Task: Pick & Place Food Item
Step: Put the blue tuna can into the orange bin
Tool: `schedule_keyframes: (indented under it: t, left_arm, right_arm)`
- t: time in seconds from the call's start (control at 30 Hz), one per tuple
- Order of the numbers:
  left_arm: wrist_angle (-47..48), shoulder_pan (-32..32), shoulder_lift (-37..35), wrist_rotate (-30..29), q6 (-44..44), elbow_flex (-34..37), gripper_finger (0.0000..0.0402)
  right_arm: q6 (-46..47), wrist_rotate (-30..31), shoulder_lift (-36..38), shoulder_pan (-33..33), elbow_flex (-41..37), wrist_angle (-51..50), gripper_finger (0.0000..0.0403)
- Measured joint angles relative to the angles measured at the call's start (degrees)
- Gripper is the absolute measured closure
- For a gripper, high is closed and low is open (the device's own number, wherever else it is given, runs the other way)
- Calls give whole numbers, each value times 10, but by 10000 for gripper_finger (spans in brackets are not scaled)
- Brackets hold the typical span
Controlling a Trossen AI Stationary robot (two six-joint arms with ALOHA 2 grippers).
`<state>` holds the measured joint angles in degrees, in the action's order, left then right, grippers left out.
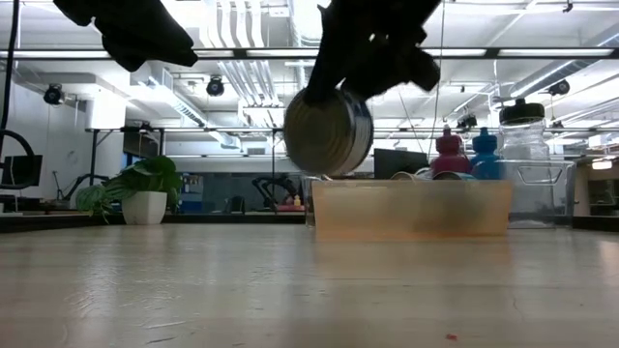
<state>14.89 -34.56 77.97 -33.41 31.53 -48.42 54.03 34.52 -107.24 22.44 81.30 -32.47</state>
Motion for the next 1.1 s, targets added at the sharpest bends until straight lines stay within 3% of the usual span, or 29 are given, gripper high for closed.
schedule_keyframes:
  t: [0.33,0.5,1.1]
  left_arm:
    - [0,0,0,0,0,0,284]
    - [0,0,0,0,0,0,284]
    - [0,0,0,0,0,0,284]
  right_arm:
    - [17,94,46,-31,26,-120,266]
    - [28,107,52,-73,25,-150,266]
    - [43,-4,51,-212,-32,-117,266]
